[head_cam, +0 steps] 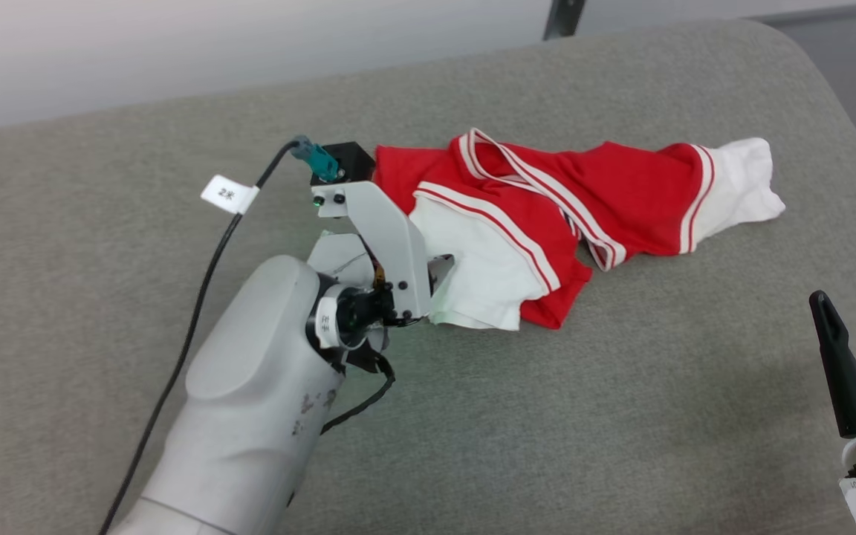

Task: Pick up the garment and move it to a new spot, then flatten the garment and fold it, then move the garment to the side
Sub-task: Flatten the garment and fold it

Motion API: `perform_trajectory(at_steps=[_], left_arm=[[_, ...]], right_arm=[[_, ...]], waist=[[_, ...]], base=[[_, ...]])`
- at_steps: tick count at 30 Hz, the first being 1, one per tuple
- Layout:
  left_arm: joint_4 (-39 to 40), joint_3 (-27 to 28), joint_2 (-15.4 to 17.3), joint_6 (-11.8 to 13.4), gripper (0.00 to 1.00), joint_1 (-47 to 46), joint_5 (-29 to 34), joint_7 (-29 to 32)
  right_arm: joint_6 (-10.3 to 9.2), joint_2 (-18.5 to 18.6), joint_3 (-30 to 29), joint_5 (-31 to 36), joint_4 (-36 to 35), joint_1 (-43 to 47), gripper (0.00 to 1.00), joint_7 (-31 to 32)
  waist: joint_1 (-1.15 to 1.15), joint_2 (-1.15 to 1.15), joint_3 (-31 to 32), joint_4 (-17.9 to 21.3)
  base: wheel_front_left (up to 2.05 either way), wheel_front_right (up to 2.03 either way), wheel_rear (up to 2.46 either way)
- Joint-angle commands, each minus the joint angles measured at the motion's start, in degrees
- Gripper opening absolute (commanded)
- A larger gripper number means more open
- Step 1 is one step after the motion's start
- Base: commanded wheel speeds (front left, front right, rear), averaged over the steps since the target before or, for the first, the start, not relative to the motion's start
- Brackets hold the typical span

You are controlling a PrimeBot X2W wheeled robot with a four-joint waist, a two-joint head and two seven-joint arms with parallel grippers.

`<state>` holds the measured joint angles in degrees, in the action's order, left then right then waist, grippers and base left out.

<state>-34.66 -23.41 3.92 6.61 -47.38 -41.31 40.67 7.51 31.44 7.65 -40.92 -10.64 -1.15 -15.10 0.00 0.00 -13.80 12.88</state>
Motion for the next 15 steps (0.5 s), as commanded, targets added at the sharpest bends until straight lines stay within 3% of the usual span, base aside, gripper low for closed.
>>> perform_trajectory(at_steps=[1,10,11,13,15], left_arm=[[-0.6,0.1,-0.1,0.3,1.00,-0.6,-0.9,0.3],[-5.6,-1.9,-0.9,-0.6,1.00,-3.1,-2.3,-2.5],[-6.2,-2.1,-0.9,-0.7,0.96,-3.3,-2.6,-2.8],[-7.2,-2.2,-0.9,-0.8,0.42,-3.7,-3.3,-3.2],[-7.7,-2.2,-1.0,-1.1,0.02,-4.1,-4.4,-3.4]], right_arm=[[-0.04,-0.2,-0.1,-0.3,-0.1,-0.1,1.00,0.0],[-0.04,-0.4,-0.9,-0.9,0.3,-1.2,1.00,0.0],[-0.04,-0.3,-0.9,-1.0,0.3,-1.2,1.00,0.0],[-0.04,-0.2,-1.1,-1.3,0.3,-1.4,1.00,0.0],[-0.04,-0.1,-1.2,-1.4,0.3,-1.5,1.00,0.0]], waist=[[0.00,0.00,-1.2,1.3],[0.00,0.00,-2.1,1.9],[0.00,0.00,-2.2,1.9],[0.00,0.00,-2.4,1.9],[0.00,0.00,-2.5,1.7]], base=[[0.00,0.00,0.00],[0.00,0.00,0.00],[0.00,0.00,0.00],[0.00,0.00,0.00],[0.00,0.00,0.00]])
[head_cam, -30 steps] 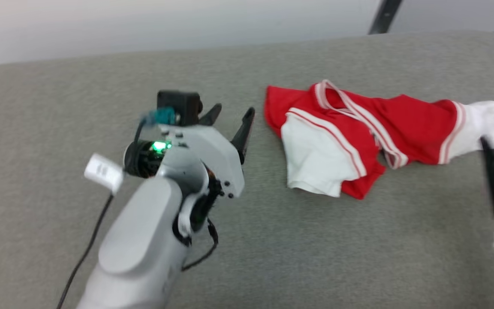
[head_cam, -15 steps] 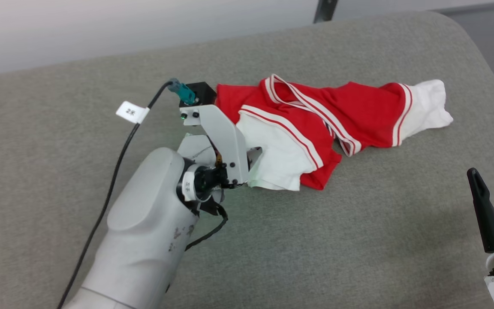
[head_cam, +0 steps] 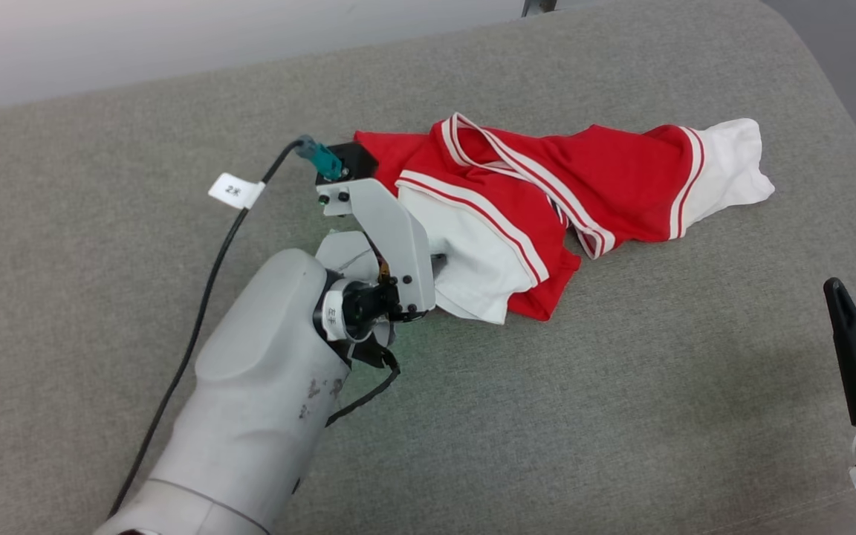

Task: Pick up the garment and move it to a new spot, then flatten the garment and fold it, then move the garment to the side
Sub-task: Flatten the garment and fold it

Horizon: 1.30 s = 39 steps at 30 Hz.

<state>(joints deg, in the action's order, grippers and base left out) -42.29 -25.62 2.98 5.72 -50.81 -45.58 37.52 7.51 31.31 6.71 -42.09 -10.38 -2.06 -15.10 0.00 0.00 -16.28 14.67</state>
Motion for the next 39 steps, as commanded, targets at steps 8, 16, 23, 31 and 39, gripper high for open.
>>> perform_trajectory(at_steps=[8,16,23,31,39], left_arm=[[-1.7,-2.2,-0.1,-0.7,0.00,-2.2,-2.1,-1.6],[4.2,-1.2,6.5,1.5,0.00,-5.2,-1.0,2.5],[18.0,-0.5,16.9,8.1,0.00,-2.3,0.8,11.9],[26.8,-3.2,24.8,14.1,0.00,4.9,5.8,16.4],[25.6,-4.5,25.2,16.4,0.00,9.6,8.6,12.1]], right_arm=[[-0.04,0.1,-1.0,-0.3,0.1,0.1,1.00,0.0],[-0.04,-0.5,-2.1,0.4,-0.4,2.9,1.00,0.0],[-0.04,-0.3,-2.4,0.8,-1.6,4.3,1.00,0.0],[-0.04,0.7,-1.6,-0.2,-2.7,3.6,1.00,0.0],[-0.04,2.3,-1.9,-1.6,-2.5,2.7,1.00,0.0]], waist=[[0.00,0.00,0.5,-1.8],[0.00,0.00,2.5,-4.9],[0.00,0.00,2.8,-7.0],[0.00,0.00,1.0,-7.0],[0.00,0.00,-0.4,-5.9]], base=[[0.00,0.00,0.00],[0.00,0.00,0.00],[0.00,0.00,0.00],[0.00,0.00,0.00],[0.00,0.00,0.00]])
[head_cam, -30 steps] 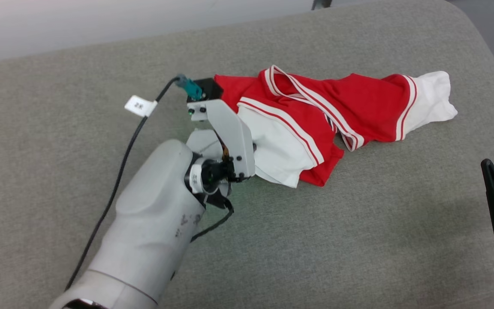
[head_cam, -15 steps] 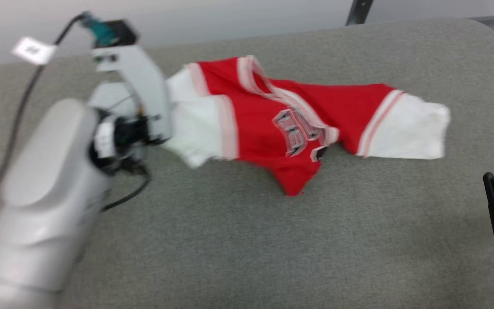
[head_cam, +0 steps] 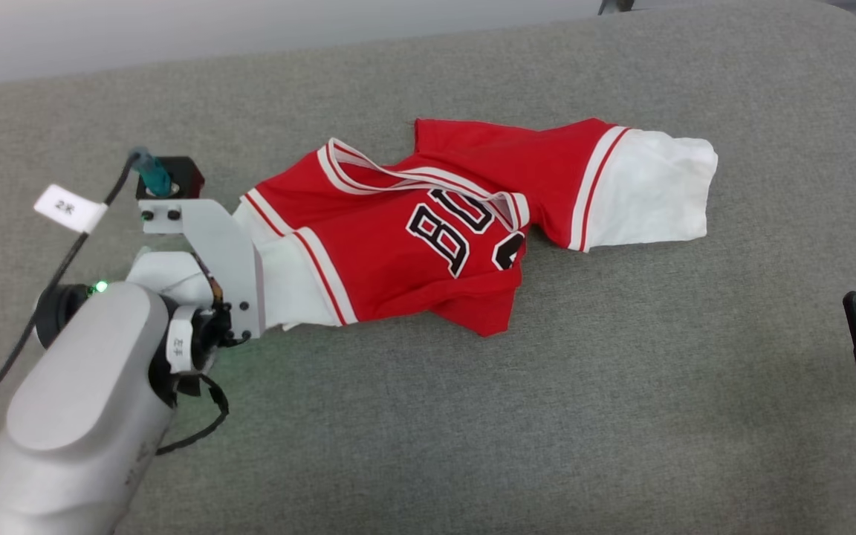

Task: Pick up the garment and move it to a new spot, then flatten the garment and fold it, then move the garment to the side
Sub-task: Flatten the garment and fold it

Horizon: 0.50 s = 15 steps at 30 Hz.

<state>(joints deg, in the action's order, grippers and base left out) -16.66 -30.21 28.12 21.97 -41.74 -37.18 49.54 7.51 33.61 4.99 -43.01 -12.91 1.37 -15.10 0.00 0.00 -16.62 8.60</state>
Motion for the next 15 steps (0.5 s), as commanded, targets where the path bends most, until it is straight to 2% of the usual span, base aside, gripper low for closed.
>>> perform_trajectory(at_steps=[1,2,4,5,15], left_arm=[[-0.3,0.0,0.0,0.2,0.00,0.3,0.7,-0.6],[-0.7,-0.2,0.0,0.3,0.04,0.1,1.1,-1.3],[-1.5,-1.1,0.3,-0.2,0.47,-0.3,2.2,-2.1],[-1.7,-1.3,0.4,-0.3,1.00,-0.5,2.7,-2.9],[-3.9,0.9,-0.8,-1.6,1.00,-0.3,2.1,-12.2]], right_arm=[[-0.04,0.2,-0.1,-0.7,0.0,-0.8,1.00,0.0],[-0.04,0.3,-0.1,-0.8,0.0,-0.9,1.00,0.0],[-0.04,0.4,0.2,-1.0,0.2,-0.9,1.00,0.0],[-0.04,0.4,0.3,-1.0,0.2,-0.9,1.00,0.0],[-0.04,0.3,0.9,-0.4,1.5,-0.1,1.00,0.0]], waist=[[0.00,0.00,-0.2,0.2],[0.00,0.00,-0.2,0.3],[0.00,0.00,-0.2,0.6],[0.00,0.00,-0.2,0.6],[0.00,0.00,1.5,0.3]], base=[[0.00,0.00,0.00],[0.00,0.00,0.00],[0.00,0.00,0.00],[0.00,0.00,0.00],[0.00,0.00,0.00]])
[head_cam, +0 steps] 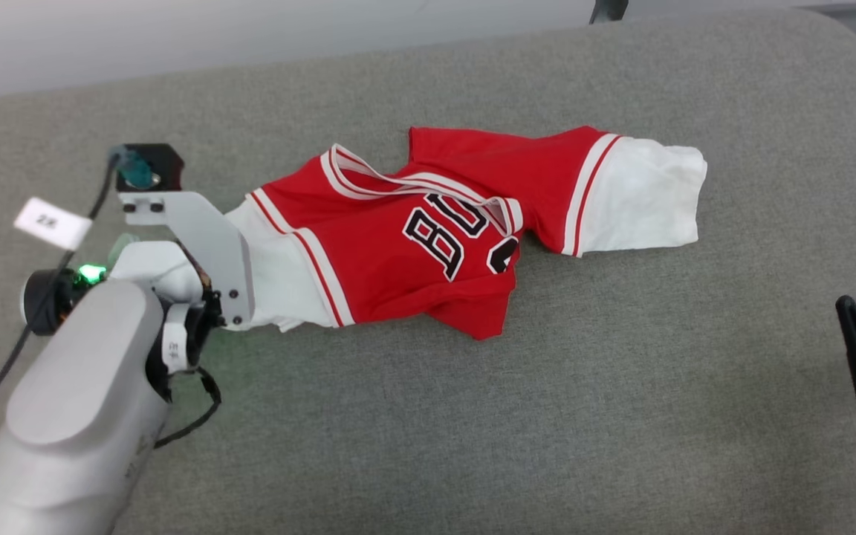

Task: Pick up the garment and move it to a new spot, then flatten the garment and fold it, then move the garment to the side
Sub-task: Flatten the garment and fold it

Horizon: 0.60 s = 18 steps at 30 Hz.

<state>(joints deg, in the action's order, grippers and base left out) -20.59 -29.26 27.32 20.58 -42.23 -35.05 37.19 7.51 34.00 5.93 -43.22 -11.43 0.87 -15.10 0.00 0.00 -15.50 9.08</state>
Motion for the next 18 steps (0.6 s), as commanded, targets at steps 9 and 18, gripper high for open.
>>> perform_trajectory(at_steps=[9,18], left_arm=[[7.1,4.7,-6.2,-2.6,1.00,10.0,-6.2,-14.5],[14.2,5.5,-11.3,-4.2,1.00,25.0,-7.3,-30.7]], right_arm=[[-0.04,-0.4,0.5,1.3,2.0,1.6,1.00,1.4],[-0.04,-2.0,-1.7,3.6,2.5,4.6,1.00,4.5]], waist=[[0.00,0.00,3.4,-2.0],[0.00,0.00,6.2,-5.0]], base=[[0.00,0.00,0.00],[0.00,0.00,0.00]])
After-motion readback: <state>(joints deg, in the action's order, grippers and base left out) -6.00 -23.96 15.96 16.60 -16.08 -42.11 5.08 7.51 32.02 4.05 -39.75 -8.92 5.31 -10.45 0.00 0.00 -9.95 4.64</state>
